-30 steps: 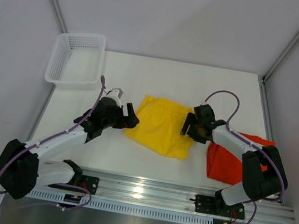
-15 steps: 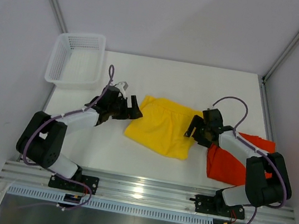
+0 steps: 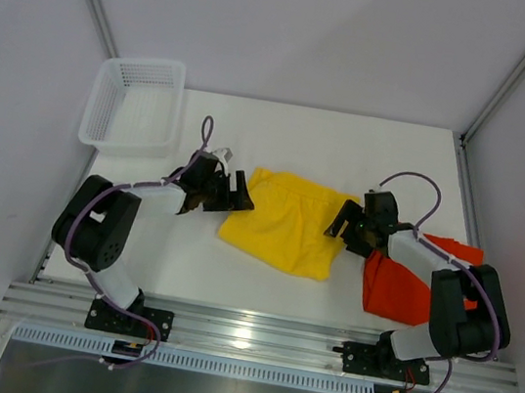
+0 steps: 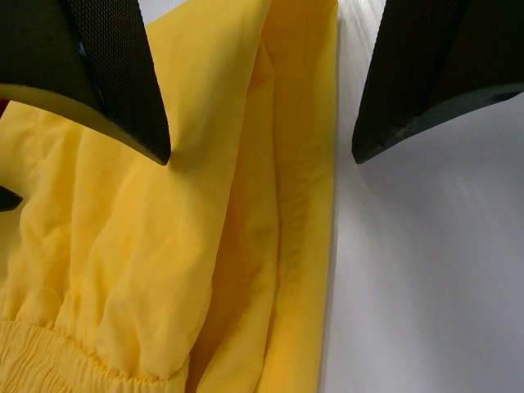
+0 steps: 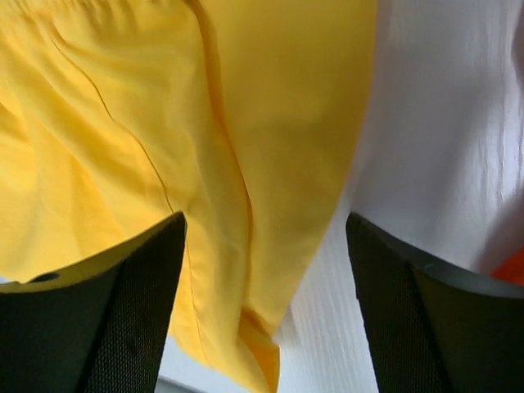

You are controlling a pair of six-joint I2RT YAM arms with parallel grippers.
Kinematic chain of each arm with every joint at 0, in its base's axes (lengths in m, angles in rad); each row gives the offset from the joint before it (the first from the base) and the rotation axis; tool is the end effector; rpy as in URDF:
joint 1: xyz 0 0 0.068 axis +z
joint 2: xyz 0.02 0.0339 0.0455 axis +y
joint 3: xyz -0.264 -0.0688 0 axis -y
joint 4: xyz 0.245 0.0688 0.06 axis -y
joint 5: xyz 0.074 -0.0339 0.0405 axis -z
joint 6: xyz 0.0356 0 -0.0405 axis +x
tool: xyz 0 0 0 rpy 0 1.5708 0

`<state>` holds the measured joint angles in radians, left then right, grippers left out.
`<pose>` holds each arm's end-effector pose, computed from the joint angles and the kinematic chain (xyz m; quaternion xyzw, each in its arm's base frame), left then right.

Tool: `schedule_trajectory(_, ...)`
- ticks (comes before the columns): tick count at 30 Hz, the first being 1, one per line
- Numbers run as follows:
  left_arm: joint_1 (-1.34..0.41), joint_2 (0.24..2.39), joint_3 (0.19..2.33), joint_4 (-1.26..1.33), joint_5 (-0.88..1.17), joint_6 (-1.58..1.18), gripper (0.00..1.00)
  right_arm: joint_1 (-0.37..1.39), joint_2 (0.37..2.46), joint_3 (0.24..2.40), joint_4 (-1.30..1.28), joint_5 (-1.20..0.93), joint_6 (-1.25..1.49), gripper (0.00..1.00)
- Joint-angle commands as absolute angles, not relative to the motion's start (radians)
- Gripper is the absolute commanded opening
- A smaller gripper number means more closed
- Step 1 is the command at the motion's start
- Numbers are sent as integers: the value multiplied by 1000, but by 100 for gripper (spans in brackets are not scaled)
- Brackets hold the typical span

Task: Fold and stack the shorts
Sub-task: Neatly place the folded shorts to the corner

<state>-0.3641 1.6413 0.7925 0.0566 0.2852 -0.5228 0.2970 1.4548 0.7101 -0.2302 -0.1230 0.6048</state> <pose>0.2969 -0.1238 0.1556 -0.0188 0.9172 -0.2800 0.2829 0.2584 0.0837 0.1633 0.1284 0.9456 0.1806 0.2381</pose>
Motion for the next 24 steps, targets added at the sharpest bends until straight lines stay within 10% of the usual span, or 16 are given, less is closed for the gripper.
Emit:
schedule_trajectory(1, -364, 1678, 844, 103, 305, -532, 93, 293, 1499, 716, -170, -156, 598, 81)
schedule_trajectory(12, -373, 1784, 914, 103, 273, -552, 84, 293, 1532, 716, -132, -163, 597, 59)
schedule_trajectory(24, -426, 1835, 943, 97, 235, -551, 46, 313, 1562, 761, -144, -178, 583, 27)
